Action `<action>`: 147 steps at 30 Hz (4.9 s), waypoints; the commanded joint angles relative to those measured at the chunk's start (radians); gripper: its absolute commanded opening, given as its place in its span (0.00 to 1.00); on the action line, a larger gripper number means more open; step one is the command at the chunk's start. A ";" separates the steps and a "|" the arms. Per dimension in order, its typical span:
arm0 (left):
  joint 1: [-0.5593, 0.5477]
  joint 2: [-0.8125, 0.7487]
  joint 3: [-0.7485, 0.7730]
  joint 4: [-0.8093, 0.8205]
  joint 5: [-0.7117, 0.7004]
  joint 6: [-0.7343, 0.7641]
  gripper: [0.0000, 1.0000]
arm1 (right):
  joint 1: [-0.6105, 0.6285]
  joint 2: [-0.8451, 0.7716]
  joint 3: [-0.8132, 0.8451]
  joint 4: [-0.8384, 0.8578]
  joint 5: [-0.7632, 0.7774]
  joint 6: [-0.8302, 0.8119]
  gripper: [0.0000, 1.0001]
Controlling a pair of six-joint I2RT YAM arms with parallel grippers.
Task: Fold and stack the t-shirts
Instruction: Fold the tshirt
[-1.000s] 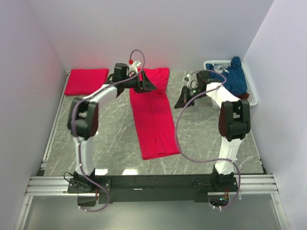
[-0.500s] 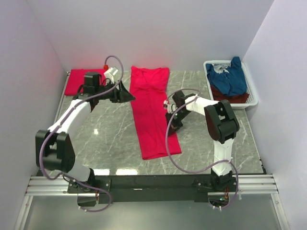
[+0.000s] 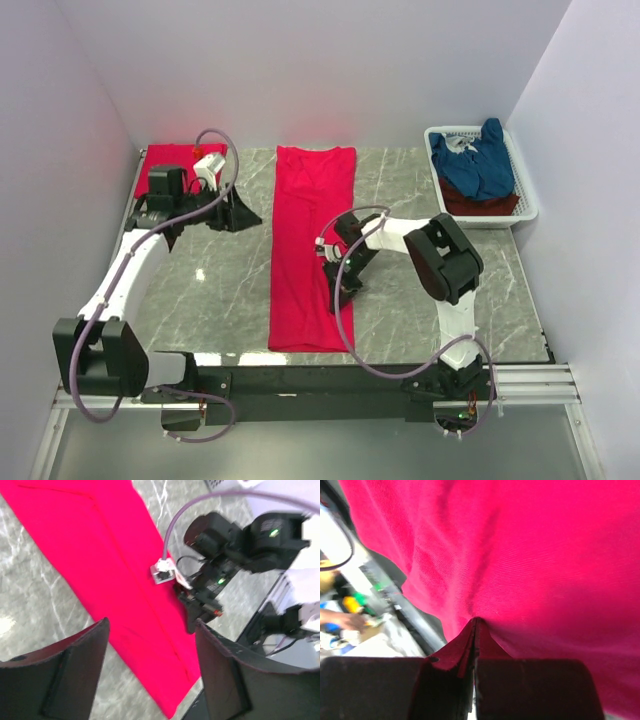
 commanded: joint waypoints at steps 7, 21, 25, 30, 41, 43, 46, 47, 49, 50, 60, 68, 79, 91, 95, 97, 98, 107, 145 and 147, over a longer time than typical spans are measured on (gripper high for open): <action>-0.004 -0.272 -0.189 -0.127 0.026 0.634 0.89 | 0.017 -0.596 0.055 0.100 0.341 -0.132 0.19; -0.380 -0.535 -0.508 -0.301 -0.044 1.336 0.96 | 0.228 -0.891 -0.179 0.073 0.285 -0.716 0.88; -0.566 -0.564 -0.631 -0.091 -0.147 1.239 0.88 | 0.391 -0.957 -0.452 0.286 0.390 -0.769 0.74; -0.701 -0.517 -0.702 0.006 -0.190 1.224 0.70 | 0.541 -0.964 -0.681 0.419 0.478 -0.855 0.56; -0.804 -0.417 -0.736 0.017 -0.241 1.310 0.55 | 0.586 -0.868 -0.738 0.534 0.542 -0.886 0.51; -0.827 -0.417 -0.743 0.015 -0.261 1.316 0.54 | 0.601 -0.865 -0.740 0.519 0.545 -0.896 0.50; -0.875 -0.376 -0.745 0.022 -0.328 1.294 0.55 | 0.627 -0.851 -0.752 0.514 0.574 -0.912 0.48; -0.887 -0.362 -0.737 0.020 -0.337 1.285 0.55 | 0.641 -0.845 -0.755 0.516 0.585 -0.918 0.48; -0.893 -0.330 -0.728 0.012 -0.353 1.278 0.54 | 0.647 -0.819 -0.750 0.504 0.602 -0.919 0.48; -0.895 -0.322 -0.725 0.012 -0.359 1.278 0.54 | 0.652 -0.810 -0.746 0.496 0.608 -0.918 0.48; -0.902 -0.253 -0.713 -0.020 -0.404 1.261 0.26 | 0.659 -0.770 -0.761 0.481 0.671 -0.907 0.23; -0.904 -0.267 -0.710 -0.029 -0.402 1.275 0.09 | 0.662 -0.812 -0.798 0.451 0.688 -0.907 0.15; -0.904 -0.385 -0.632 -0.158 -0.361 1.226 0.01 | 0.666 -0.936 -0.718 0.361 0.688 -0.815 0.00; -0.805 -0.517 -0.532 -0.244 -0.376 1.144 0.00 | 0.540 -1.032 -0.606 0.270 0.702 -0.867 0.00; -0.633 -0.431 -0.492 -0.193 -0.324 1.233 0.00 | 0.451 -1.029 -0.595 0.304 0.717 -0.965 0.00; -0.567 -0.387 -0.460 -0.163 -0.299 1.256 0.00 | 0.414 -1.005 -0.568 0.325 0.704 -1.019 0.00; -0.548 -0.338 -0.447 -0.119 -0.295 1.258 0.00 | 0.396 -0.967 -0.554 0.333 0.697 -1.037 0.00; -0.373 -0.017 -0.286 0.104 -0.230 1.379 0.00 | 0.161 -0.694 -0.350 0.445 0.624 -1.244 0.00; -0.194 0.648 0.217 0.416 -0.249 1.296 0.33 | -0.112 -0.066 0.245 0.525 0.665 -1.317 0.45; -0.174 0.622 0.225 0.407 -0.241 1.237 0.41 | -0.127 -0.080 0.280 0.513 0.670 -1.272 0.52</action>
